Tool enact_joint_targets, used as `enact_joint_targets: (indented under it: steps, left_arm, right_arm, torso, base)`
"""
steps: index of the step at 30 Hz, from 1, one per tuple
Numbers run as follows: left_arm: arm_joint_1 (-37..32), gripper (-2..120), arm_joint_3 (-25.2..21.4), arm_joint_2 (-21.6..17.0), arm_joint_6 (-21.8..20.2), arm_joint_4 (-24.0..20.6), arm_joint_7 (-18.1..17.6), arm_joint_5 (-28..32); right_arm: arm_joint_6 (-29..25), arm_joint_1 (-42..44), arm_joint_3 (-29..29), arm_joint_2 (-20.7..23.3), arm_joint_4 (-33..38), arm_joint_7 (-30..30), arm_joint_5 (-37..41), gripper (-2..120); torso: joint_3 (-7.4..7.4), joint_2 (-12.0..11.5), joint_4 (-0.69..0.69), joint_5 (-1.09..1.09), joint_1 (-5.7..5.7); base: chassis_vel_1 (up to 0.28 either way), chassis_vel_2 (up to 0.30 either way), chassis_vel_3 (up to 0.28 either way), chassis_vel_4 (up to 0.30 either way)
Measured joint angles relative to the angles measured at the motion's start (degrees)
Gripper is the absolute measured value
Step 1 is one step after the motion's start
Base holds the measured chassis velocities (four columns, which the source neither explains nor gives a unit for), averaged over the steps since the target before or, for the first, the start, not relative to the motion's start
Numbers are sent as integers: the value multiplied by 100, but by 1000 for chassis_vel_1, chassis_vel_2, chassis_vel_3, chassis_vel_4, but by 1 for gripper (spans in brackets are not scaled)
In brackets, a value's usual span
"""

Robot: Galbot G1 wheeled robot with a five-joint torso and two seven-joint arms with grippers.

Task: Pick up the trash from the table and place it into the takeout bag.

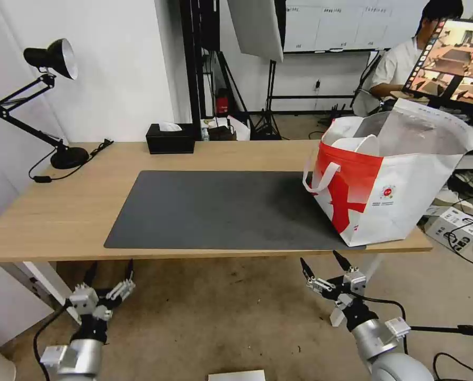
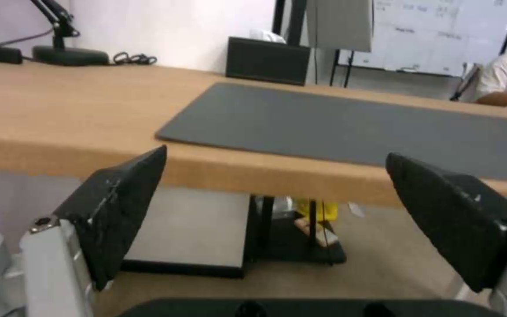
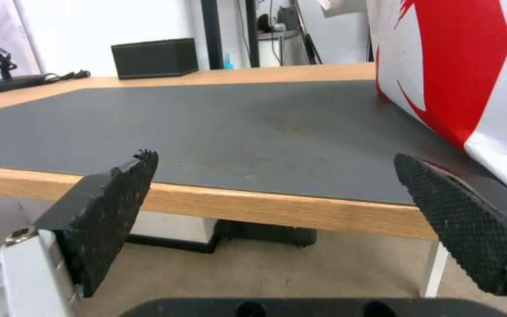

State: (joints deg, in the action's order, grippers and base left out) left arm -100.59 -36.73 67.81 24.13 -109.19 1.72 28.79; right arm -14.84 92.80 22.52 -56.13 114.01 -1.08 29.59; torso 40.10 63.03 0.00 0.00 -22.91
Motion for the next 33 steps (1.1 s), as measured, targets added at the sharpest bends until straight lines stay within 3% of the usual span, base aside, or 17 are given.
enact_joint_targets:
  steps: [33]
  left_arm:
    - [28,100,-9,-24,-25,20,63,37]
  right_arm:
    - [0,0,0,0,0,0,0,100]
  torso:
    - [0,0,0,0,0]
  base:
    - [0,0,0,0]
